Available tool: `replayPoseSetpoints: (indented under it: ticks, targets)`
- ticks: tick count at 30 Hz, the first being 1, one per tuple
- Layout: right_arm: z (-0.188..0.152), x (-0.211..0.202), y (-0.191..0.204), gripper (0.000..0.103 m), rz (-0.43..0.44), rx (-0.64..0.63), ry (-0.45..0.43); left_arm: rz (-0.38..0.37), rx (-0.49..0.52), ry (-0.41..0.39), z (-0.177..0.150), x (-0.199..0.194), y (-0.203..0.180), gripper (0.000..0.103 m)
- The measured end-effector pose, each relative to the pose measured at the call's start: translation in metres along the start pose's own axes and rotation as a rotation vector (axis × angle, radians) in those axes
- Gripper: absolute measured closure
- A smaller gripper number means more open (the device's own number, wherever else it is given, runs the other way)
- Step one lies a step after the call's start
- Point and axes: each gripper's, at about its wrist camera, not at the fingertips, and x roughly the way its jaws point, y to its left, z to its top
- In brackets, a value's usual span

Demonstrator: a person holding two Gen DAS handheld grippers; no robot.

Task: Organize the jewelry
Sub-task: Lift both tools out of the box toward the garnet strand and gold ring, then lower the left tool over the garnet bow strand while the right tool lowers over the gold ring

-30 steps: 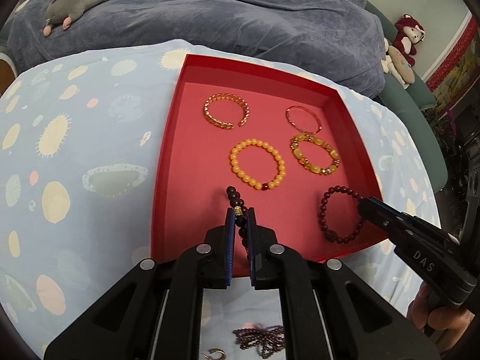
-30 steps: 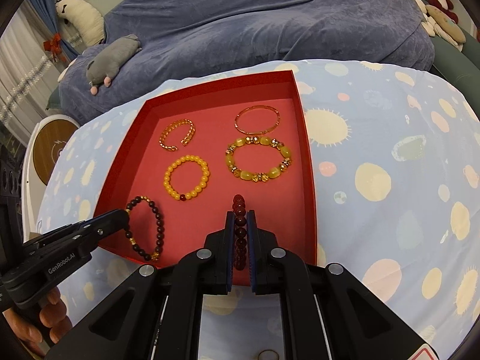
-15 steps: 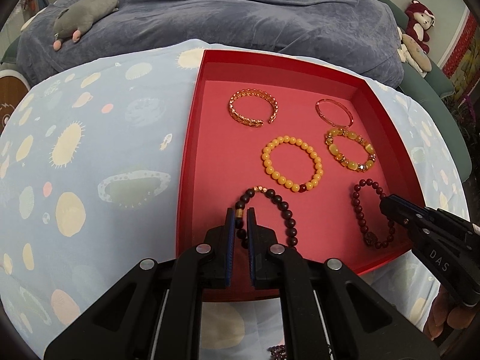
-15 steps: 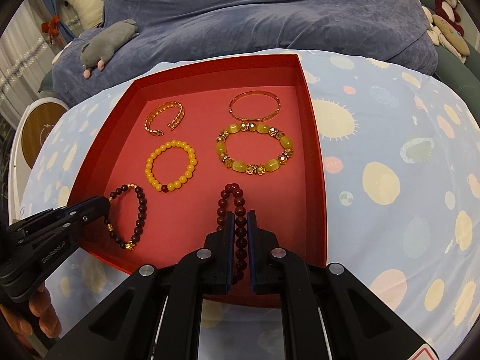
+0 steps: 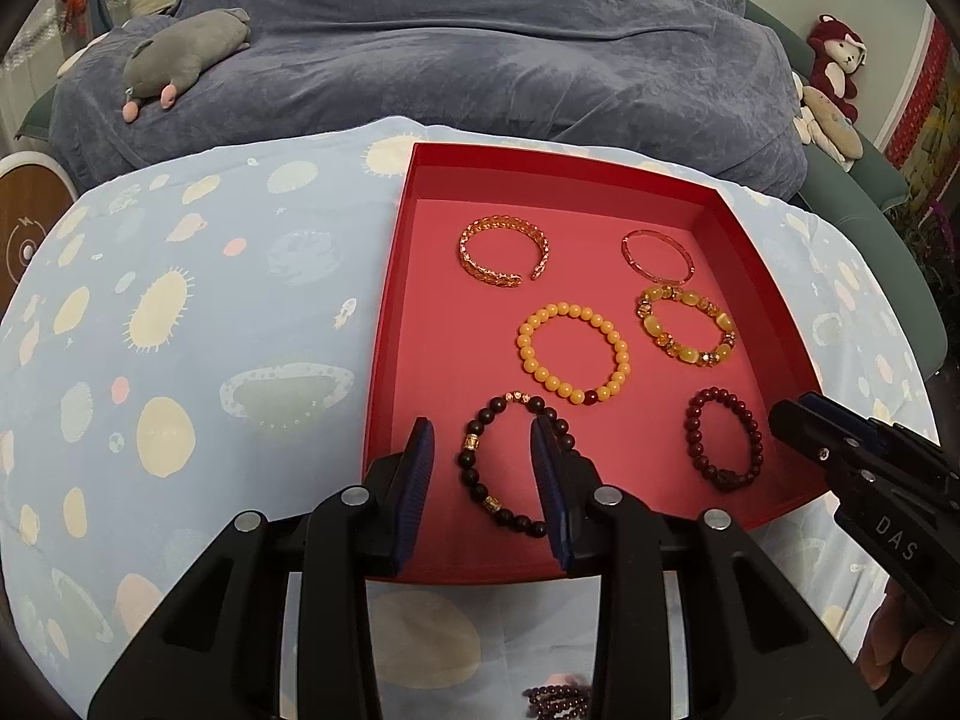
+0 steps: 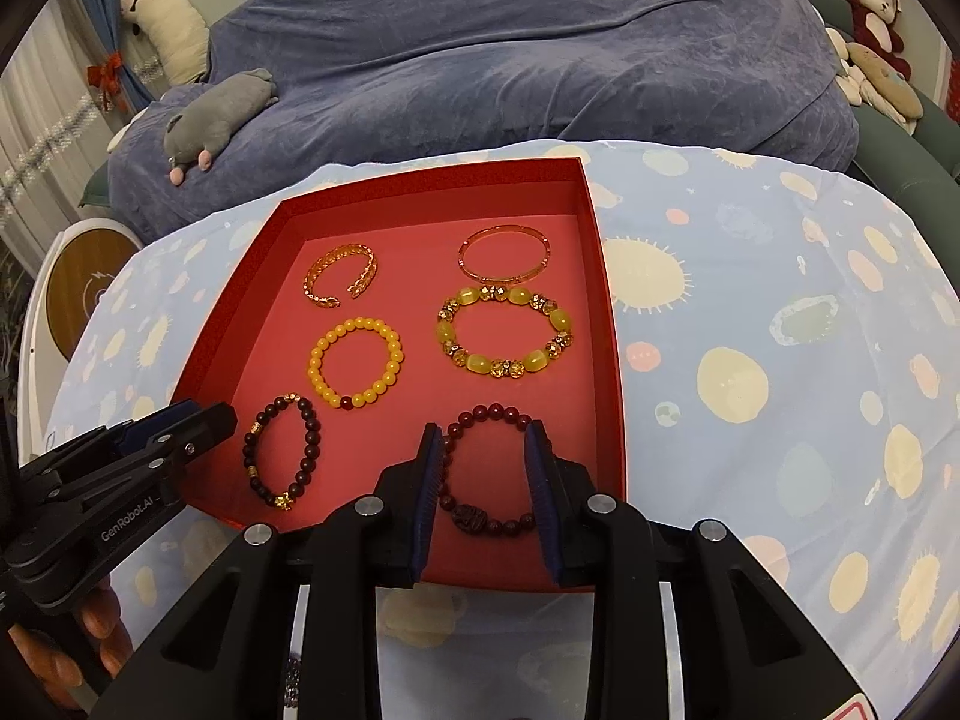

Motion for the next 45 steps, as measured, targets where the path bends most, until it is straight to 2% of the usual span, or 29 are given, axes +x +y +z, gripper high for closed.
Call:
replayPoseSetpoints:
  ticks: [9,24,27,29,36,45]
  targets:
    - [-0.025,-0.032,-0.003,0.075,-0.009,-0.002,-0.01,-0.015,-0.01,-0.02,-0.021,-0.035,-0.003,0.07]
    - [-0.096,-0.066,-0.022,0.075,-0.046,0.01,0.035,-0.035,0.002,0.025,-0.092,-0.068,-0.019,0.067]
    - [-0.11,-0.07,-0.024,0.075,-0.046,0.017,0.048,-0.033,0.004,0.029,-0.105,-0.07,-0.022,0.059]
    - [-0.119,-0.071,-0.024,0.075,-0.048,0.019,0.057,-0.035,0.008,0.037,-0.113,-0.069,-0.024,0.059]
    - [-0.138,-0.069,-0.023,0.075,-0.053,0.019,0.083,-0.039,-0.005,0.063,-0.122,-0.058,-0.028,0.059]
    - [-0.139,-0.063,-0.024,0.075,-0.046,0.027,0.098,-0.052,-0.024,0.088,-0.116,-0.039,-0.027,0.062]
